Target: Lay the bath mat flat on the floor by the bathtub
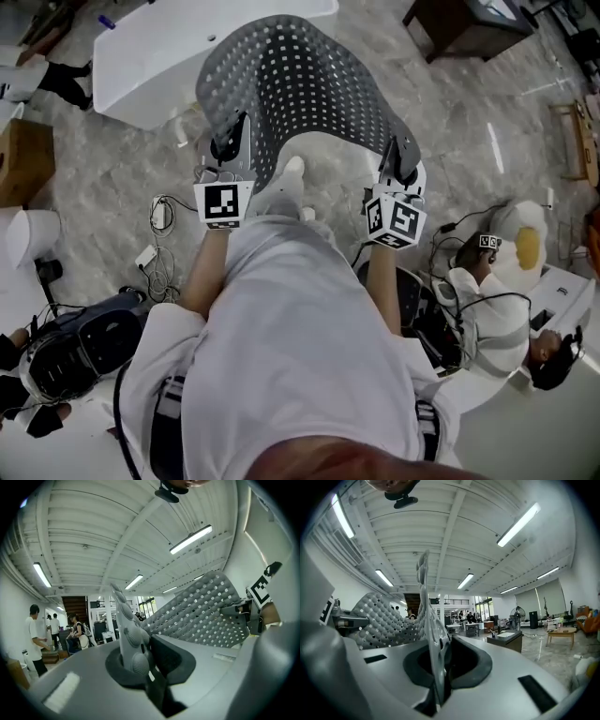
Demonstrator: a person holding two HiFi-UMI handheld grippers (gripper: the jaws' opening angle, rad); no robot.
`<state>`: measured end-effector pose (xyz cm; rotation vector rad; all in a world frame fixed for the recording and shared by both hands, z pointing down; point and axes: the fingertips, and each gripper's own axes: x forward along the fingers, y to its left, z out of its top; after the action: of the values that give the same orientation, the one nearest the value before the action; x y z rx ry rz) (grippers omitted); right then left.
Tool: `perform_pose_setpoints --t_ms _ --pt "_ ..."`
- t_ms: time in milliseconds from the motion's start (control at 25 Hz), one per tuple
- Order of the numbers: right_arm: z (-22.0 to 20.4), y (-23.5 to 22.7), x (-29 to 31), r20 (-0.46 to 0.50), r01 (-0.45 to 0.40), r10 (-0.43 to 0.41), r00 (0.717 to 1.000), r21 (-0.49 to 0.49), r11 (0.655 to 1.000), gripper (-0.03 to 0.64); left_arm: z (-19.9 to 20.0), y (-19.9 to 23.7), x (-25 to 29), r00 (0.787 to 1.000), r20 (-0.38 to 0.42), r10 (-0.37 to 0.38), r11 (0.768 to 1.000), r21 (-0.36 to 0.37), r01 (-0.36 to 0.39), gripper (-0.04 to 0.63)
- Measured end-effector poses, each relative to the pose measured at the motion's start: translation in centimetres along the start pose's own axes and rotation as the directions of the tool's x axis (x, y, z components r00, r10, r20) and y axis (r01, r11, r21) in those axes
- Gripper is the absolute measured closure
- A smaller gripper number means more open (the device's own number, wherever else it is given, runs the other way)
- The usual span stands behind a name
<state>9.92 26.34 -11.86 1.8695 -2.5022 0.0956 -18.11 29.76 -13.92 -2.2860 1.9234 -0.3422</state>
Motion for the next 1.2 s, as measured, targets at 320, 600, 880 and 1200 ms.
perform_pose_setpoints --t_ms 320,600,880,1200 --pt "-0.3 -2.5 0.9 0.03 0.07 -0.071 0.997 0.032 0.997 0.594 0.8 -0.4 2.6 0.998 0.026 -0.051 0.998 0.035 0.05 0.572" --pt "-1.5 -5.3 3.3 0.009 0.132 -0.132 0.991 0.022 0.991 0.594 -1.2 -0.3 7.6 0.997 -0.004 -0.078 0.997 0.001 0.078 0.572" --pt "-4.4 -5.8 9.9 -0.068 0.128 -0.128 0.989 -0.006 0.992 0.594 -5.2 1.8 14.7 0.994 -0.06 -0.095 0.995 -0.02 0.094 0.572" --pt "-11.3 -8.3 18.8 -0.217 0.093 -0.104 0.971 -0.059 0.994 0.594 -13.6 2.4 24.7 0.972 -0.209 -0.109 0.994 -0.04 0.103 0.573"
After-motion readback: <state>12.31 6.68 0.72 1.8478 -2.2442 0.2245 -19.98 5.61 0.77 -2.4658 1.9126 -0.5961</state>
